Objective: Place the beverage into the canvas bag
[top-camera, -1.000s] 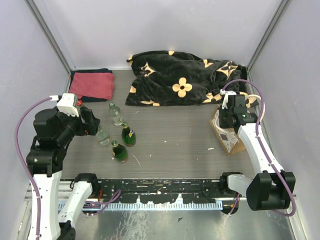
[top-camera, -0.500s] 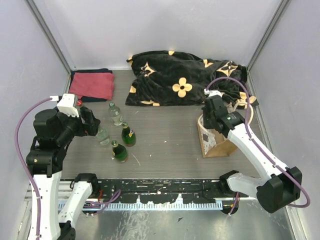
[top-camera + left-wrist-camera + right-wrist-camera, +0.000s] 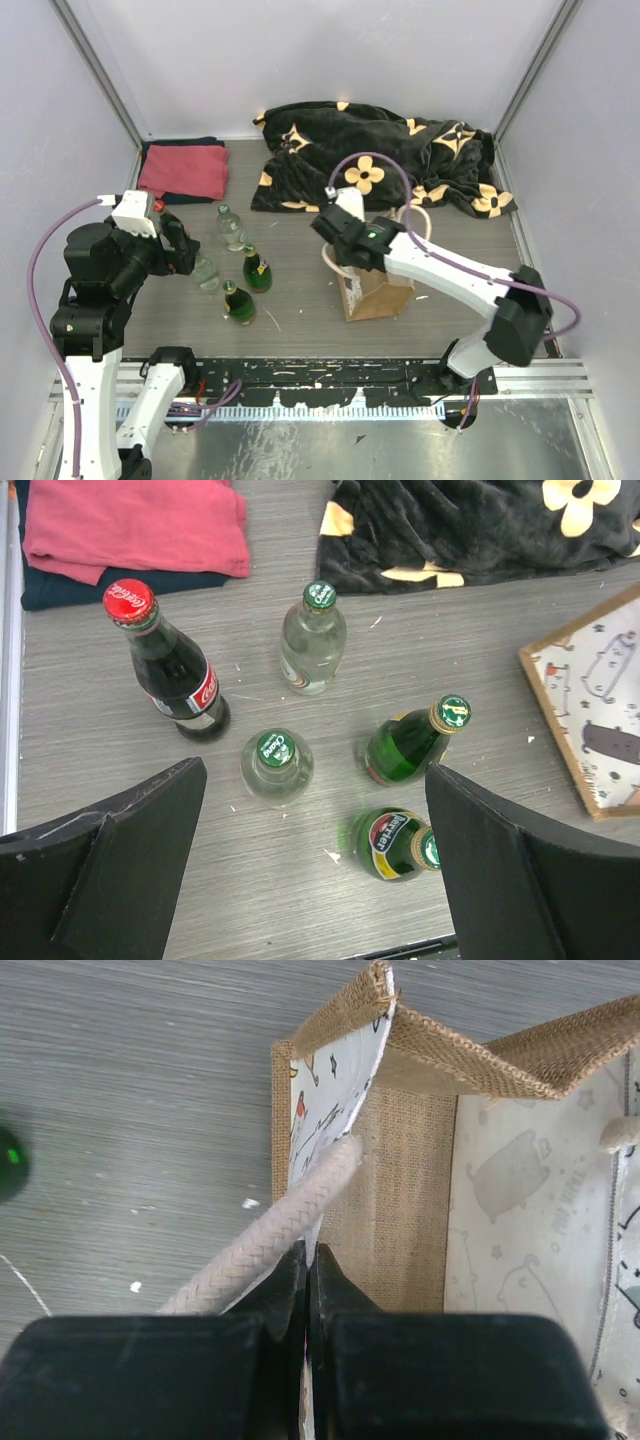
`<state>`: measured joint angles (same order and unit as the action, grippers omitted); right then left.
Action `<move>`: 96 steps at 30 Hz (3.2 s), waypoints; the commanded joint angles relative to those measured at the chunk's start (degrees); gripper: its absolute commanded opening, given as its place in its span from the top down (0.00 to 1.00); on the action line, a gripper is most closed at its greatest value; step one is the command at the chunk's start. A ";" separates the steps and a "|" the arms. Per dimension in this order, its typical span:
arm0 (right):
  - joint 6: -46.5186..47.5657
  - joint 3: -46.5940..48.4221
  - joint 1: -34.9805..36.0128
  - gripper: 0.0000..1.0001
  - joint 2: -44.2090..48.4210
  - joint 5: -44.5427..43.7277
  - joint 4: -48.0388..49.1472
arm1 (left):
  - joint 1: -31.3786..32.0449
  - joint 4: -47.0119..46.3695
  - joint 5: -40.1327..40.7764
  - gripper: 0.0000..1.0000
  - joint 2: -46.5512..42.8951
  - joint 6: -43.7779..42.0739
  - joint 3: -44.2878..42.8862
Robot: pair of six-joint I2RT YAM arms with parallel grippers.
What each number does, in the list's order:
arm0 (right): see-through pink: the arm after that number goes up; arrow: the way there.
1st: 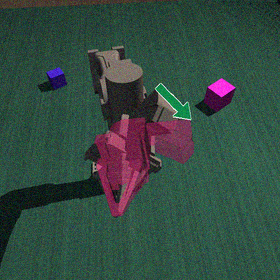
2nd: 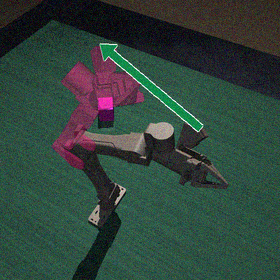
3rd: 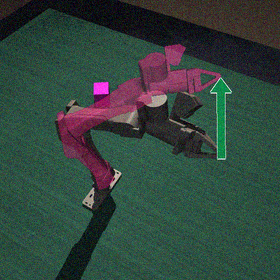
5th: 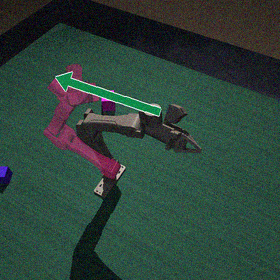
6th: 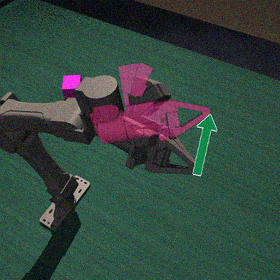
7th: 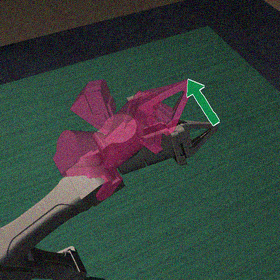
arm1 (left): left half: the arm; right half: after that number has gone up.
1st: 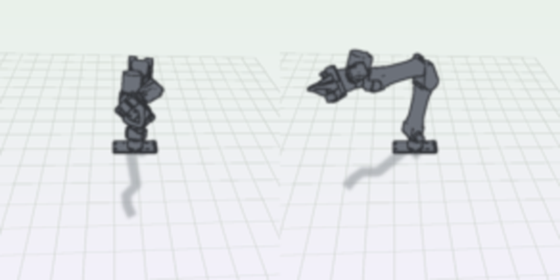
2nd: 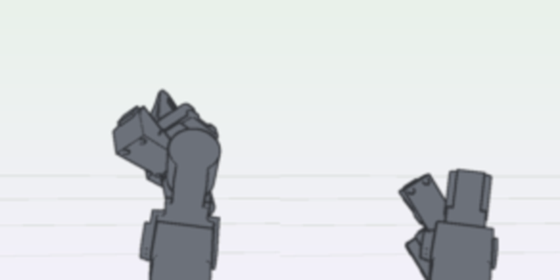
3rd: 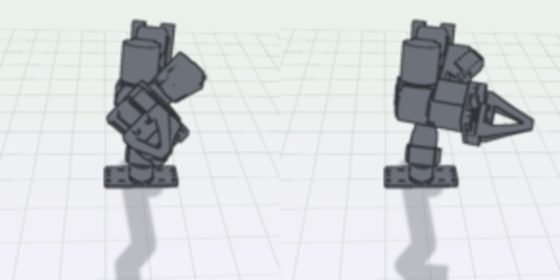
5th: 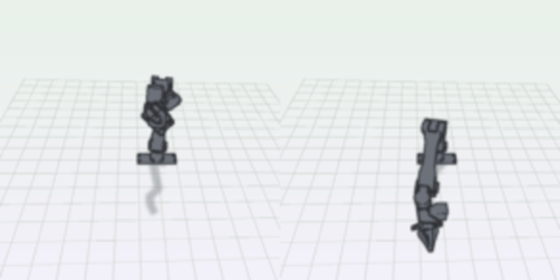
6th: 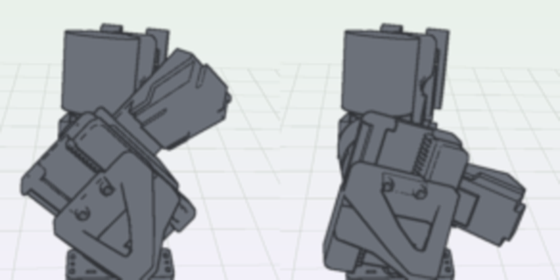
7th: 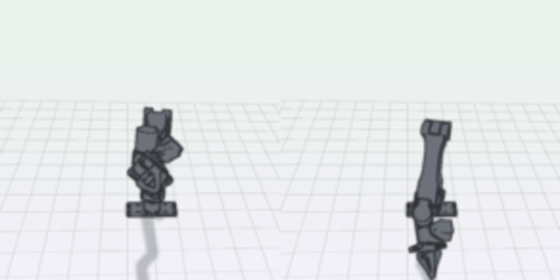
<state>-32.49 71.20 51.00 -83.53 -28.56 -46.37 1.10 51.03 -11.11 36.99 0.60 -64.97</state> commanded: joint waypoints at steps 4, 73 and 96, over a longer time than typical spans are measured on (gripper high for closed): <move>-8.06 12.78 5.11 0.99 -11.75 -5.62 0.49 | -0.36 2.27 -0.58 0.02 -1.60 -1.54 -2.16; -19.51 -2.98 3.17 0.45 6.57 -9.12 -9.12 | -0.31 2.48 -4.75 0.02 -2.14 4.51 1.53; -29.17 -12.42 7.67 0.99 9.83 -8.27 -6.86 | -0.31 2.26 -5.05 0.02 -2.36 4.95 1.69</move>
<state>-56.73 60.05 56.73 -75.11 -36.18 -52.10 1.10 54.11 -14.79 35.33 4.99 -63.70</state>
